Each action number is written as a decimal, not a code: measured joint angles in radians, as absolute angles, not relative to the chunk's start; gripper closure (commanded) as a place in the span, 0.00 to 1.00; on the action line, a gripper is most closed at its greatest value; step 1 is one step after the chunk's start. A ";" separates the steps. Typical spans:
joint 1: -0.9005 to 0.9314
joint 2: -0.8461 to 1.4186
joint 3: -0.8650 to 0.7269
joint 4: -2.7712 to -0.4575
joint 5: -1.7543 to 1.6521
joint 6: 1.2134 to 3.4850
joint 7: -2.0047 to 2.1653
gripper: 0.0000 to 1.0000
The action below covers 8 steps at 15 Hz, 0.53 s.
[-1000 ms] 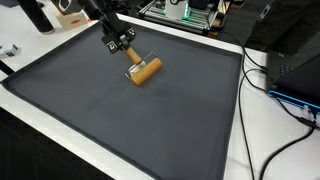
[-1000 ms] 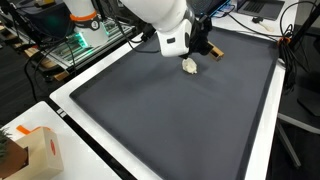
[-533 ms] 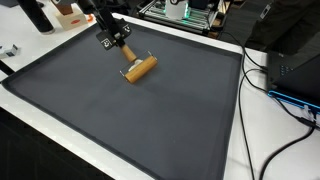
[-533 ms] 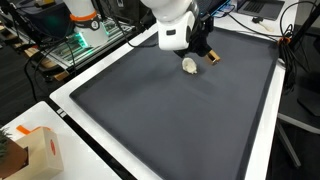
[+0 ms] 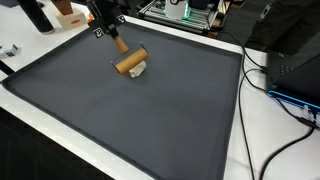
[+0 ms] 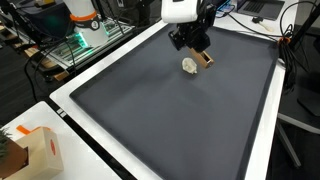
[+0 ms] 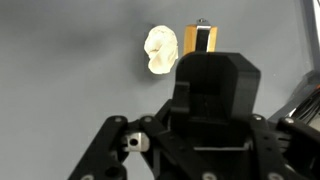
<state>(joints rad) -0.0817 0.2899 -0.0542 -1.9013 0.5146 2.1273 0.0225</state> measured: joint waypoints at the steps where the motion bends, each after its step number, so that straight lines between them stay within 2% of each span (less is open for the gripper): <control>1: -0.076 0.282 -0.054 -1.894 0.474 2.123 0.050 0.77; 8: -0.018 0.263 -0.055 -1.839 0.131 2.063 0.264 0.77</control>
